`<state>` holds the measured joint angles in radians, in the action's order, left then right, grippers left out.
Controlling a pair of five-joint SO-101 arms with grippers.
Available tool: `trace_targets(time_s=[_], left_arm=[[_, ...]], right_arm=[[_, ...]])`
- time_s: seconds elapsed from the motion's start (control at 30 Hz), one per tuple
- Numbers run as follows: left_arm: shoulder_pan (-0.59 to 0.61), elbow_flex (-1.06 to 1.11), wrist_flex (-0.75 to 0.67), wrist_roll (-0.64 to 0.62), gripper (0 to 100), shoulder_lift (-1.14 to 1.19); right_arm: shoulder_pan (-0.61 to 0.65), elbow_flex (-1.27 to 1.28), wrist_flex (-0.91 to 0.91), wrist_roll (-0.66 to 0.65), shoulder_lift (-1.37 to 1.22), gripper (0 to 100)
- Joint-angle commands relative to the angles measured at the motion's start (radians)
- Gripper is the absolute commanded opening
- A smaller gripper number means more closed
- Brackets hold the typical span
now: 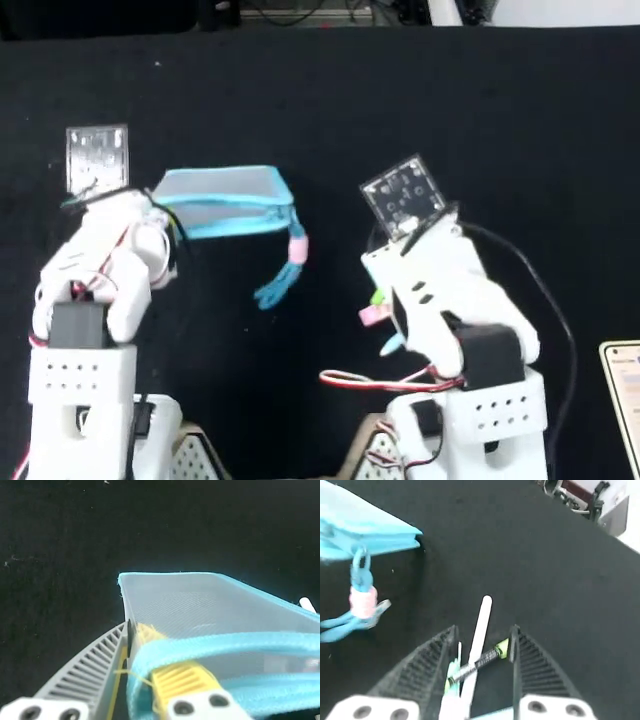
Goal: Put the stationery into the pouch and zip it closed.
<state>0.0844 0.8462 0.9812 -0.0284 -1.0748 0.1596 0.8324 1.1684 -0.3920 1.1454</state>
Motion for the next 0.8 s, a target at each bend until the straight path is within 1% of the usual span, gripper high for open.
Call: trace_targets(time_s=[0.0, 0.1, 0.23, 0.4, 0.57, 0.67, 0.77], left_arm=[[-0.018, 0.03, -0.017, -0.014, 3, -0.069], [-0.018, 0.058, -0.017, -0.014, 3, -0.086], [-0.013, 0.082, -0.018, -0.014, 3, -0.094], [-0.019, 0.084, -0.018, -0.015, 3, -0.084], [-0.021, 0.116, -0.018, -0.015, 3, -0.092], [-0.03, 0.127, -0.02, -0.015, 3, -0.092], [-0.03, 0.127, -0.02, -0.015, 3, -0.092]], right_arm=[[0.002, 0.012, -0.028, 0.037, -0.007, 16.2], [0.002, 0.022, -0.026, 0.074, -0.064, 16.2], [0.002, 0.015, -0.029, 0.095, -0.236, 16.2], [0.002, -0.002, -0.094, 0.143, -0.472, 16.2], [0.002, 0.001, -0.143, 0.146, -0.627, 16.2], [0.002, -0.001, -0.106, 0.147, -0.682, 16.2], [0.0, -0.027, -0.02, 0.147, -0.705, 16.2]])
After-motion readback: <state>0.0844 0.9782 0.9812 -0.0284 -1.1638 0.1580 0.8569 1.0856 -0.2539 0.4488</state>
